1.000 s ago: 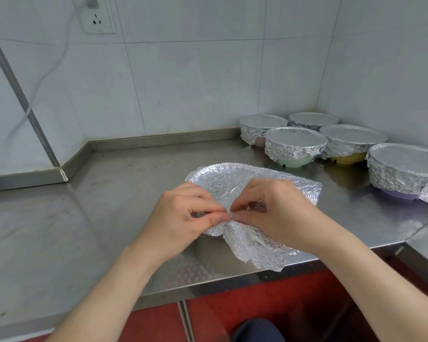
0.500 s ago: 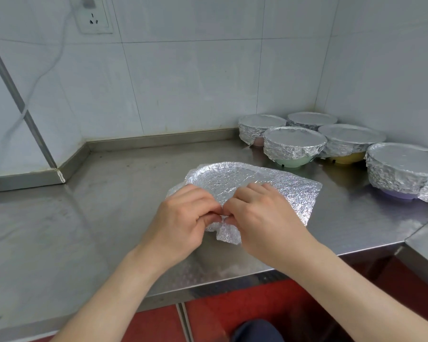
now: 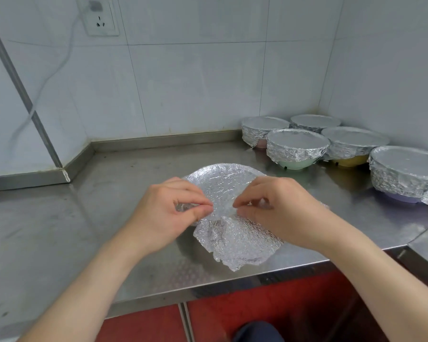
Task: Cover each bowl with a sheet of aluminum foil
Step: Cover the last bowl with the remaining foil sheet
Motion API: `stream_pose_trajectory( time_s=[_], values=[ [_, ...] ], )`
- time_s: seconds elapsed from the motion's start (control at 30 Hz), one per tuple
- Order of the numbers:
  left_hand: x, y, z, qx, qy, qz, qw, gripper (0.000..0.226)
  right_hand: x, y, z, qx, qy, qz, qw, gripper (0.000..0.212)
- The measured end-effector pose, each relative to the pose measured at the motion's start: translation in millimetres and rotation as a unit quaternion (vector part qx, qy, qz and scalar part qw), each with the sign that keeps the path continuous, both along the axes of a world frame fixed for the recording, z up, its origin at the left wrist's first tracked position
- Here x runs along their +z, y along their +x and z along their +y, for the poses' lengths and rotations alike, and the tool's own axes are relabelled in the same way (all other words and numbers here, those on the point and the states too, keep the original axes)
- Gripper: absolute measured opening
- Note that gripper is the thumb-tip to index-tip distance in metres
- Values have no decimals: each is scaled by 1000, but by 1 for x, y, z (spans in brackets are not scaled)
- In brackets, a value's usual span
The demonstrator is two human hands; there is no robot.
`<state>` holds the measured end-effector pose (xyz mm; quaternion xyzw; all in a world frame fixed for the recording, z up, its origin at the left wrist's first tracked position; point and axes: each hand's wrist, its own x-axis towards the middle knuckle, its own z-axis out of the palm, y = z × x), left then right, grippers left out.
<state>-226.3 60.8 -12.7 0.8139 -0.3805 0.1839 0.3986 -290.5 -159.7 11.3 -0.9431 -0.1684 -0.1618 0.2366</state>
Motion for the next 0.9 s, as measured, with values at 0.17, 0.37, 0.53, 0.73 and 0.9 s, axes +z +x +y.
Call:
stream_pose_trajectory(
  time_s=[0.17,0.37,0.53,0.73,0.9],
  values=[
    [-11,-5,-23,-29,10,-4,1000,13,-5,4,3,34,-22,8,999,10],
    [-17,-6,-24,-23,20,-76,997,10,-21,6,7,37,-71,-84,993,5],
    [-26,-2,-24,1,78,-200,977,17,-31,5,24,-32,-156,-166,973,25],
    [-17,3,-10,-20,66,-141,988,11,-15,-1,23,-9,-98,-85,991,10],
    [-10,10,6,14,2,-45,999,17,13,0,-6,-9,77,-3,997,9]
  ],
)
